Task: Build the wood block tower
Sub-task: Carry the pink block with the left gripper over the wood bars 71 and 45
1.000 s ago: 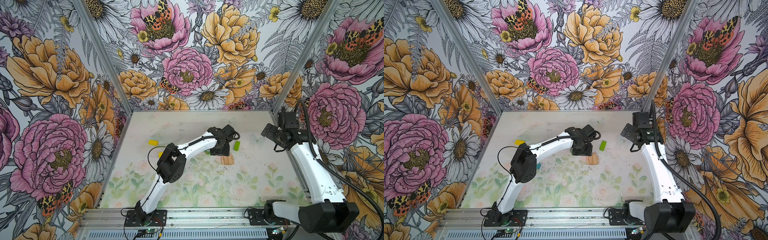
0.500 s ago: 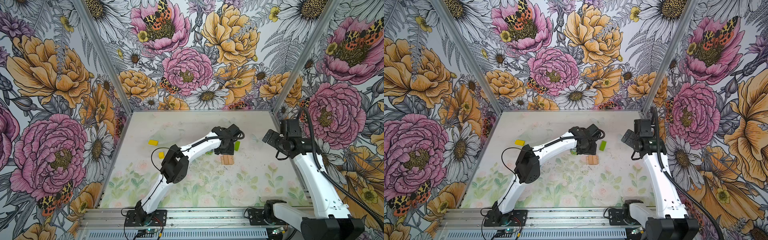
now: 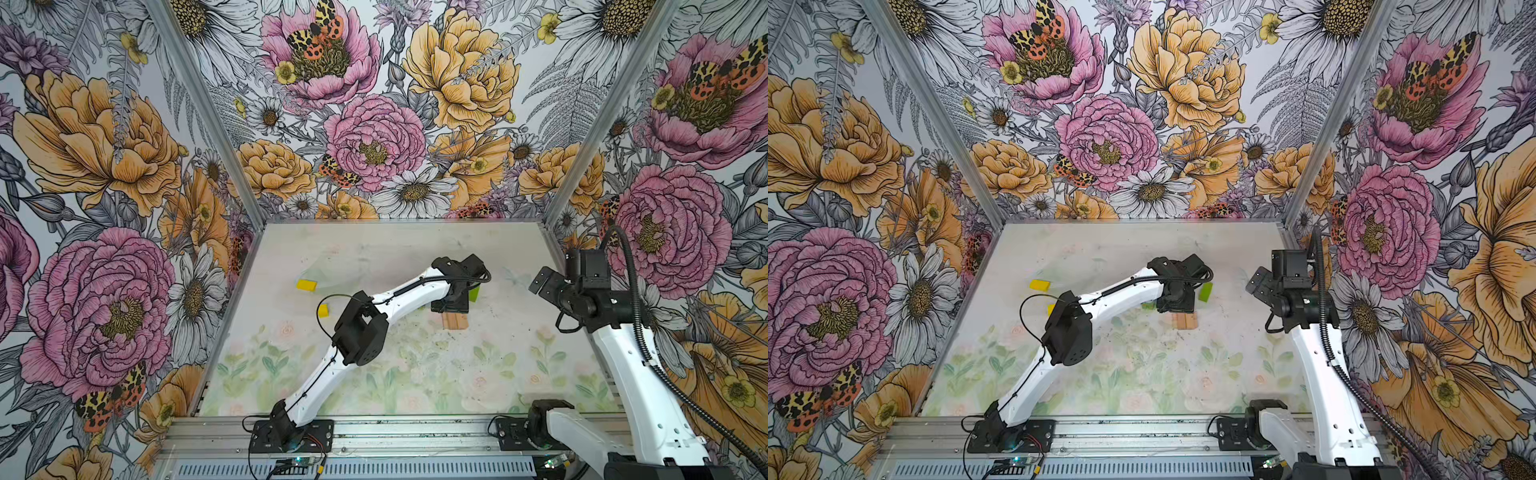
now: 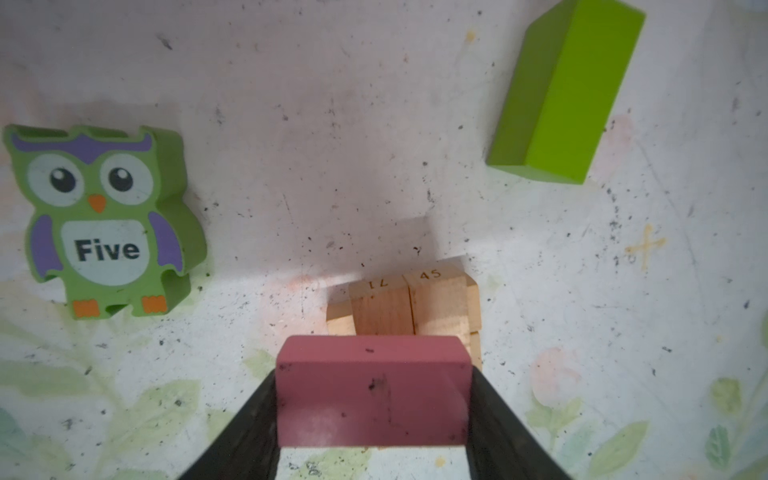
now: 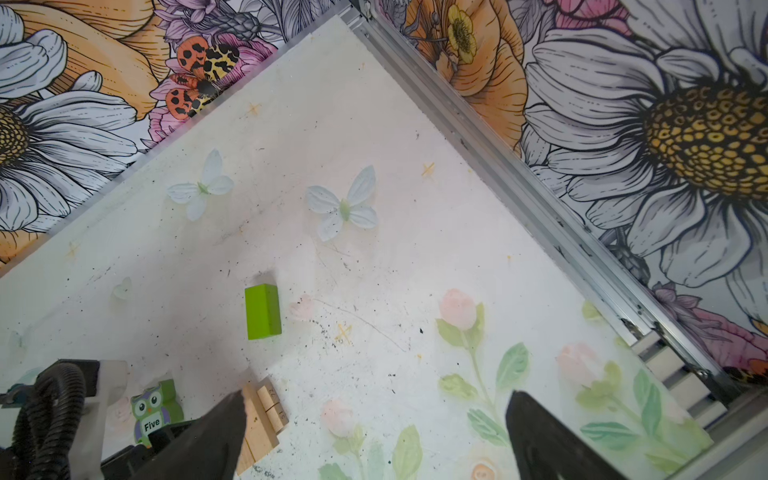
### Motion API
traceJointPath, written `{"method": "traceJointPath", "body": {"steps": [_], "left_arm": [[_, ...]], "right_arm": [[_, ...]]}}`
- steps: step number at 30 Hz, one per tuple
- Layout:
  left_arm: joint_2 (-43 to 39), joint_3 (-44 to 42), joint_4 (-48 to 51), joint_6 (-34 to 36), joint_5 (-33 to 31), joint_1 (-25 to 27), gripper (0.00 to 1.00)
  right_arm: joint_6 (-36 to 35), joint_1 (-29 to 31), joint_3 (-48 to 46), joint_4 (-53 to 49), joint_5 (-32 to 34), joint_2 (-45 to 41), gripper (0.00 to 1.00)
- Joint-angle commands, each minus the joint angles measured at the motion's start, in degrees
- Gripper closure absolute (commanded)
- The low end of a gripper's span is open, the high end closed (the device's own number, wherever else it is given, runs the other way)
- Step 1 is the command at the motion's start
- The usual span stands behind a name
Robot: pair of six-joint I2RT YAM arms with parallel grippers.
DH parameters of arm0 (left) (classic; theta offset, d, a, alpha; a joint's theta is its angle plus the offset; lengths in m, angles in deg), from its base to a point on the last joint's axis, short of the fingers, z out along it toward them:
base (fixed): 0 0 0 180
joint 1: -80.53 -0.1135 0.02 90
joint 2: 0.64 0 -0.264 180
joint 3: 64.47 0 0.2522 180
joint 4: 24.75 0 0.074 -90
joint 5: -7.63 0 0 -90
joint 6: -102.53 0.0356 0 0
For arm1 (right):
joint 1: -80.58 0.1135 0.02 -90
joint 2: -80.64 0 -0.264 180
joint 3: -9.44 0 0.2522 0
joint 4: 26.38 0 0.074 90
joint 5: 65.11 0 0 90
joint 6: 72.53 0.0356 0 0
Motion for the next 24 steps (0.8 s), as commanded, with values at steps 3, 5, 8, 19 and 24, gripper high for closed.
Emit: {"method": "traceJointPath", "body": {"steps": [3,5,8,19,24], "left_arm": [[1.29,2.52,1.02,-1.63,-2.17,0.34,0.44],[1.55,2.74,1.11,-1.77,-2.34,0.45,0.44],[1.91,2.92,1.12,-1.93,-2.43,0.60,0.43],[4.23,5.62,1.86,-2.16,-2.50,1.29,0.41],[4.72,6.59,2.33,-2.15,-2.55,1.47,0.40]], "right_arm": [[-0.28,0.19,-0.32,0.05,1.35,-1.03,0.00],[-0.33,0.18,-0.38,0.05,1.42,-0.91,0.00],[-0.33,0.19,-0.44,0.04,1.40,-0.93,0.00],[-0.55,0.27,-1.24,-0.04,1.35,-2.03,0.00],[-0.89,0.29,-1.35,0.00,1.61,-2.34,0.00]]}}
